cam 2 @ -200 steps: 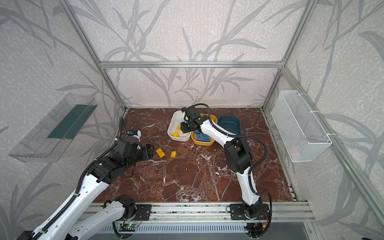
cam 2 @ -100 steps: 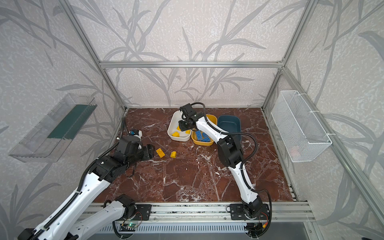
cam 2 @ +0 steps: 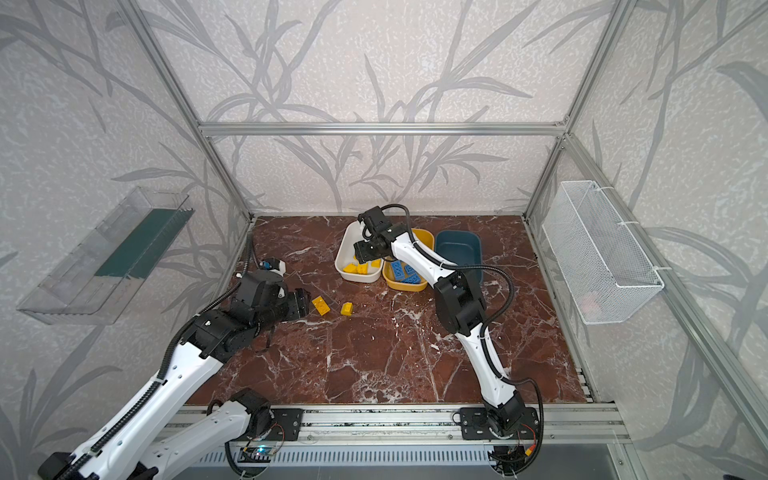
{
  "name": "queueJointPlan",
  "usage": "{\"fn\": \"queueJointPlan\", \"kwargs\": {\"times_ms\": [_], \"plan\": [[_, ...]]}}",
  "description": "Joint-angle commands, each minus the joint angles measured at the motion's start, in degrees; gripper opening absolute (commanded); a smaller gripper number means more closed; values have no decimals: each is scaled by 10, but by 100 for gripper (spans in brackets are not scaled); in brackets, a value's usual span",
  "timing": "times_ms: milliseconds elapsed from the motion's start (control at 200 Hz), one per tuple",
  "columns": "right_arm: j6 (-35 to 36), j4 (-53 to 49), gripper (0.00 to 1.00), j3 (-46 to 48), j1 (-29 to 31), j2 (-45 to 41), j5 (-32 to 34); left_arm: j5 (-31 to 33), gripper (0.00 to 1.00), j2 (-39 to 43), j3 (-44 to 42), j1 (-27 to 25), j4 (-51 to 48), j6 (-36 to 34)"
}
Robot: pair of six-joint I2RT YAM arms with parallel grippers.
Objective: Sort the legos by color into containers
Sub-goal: 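Grasp the long yellow brick with the left gripper while the right withdraws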
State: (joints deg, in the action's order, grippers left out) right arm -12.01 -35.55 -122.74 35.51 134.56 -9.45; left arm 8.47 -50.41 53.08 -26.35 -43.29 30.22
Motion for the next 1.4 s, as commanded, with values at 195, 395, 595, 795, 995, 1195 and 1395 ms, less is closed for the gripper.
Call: {"fn": "queueJointPlan", "kwargs": {"times_ms": [195, 395, 595, 795, 995, 1195, 1395], "plan": [[18, 33, 77, 90, 2, -114, -7, 5, 72, -15, -8, 3, -9, 10], [9, 140, 84, 271, 2, -261, -6, 18, 72, -50, 2, 4, -21, 16], [-9, 226, 92, 469, 2, -431, 17, 16, 76, -99, 11, 8, -15, 30], [-65, 315, 94, 683, 2, -581, 15, 3, 82, -169, 4, 12, 11, 66], [-85, 356, 94, 842, 2, -699, 41, 13, 88, -269, 7, 13, 36, 90], [-98, 393, 94, 935, 1, -765, 61, 16, 88, -350, 21, 12, 74, 105], [-111, 433, 94, 964, 1, -762, 52, 31, 88, -409, 40, 12, 83, 129]]}}
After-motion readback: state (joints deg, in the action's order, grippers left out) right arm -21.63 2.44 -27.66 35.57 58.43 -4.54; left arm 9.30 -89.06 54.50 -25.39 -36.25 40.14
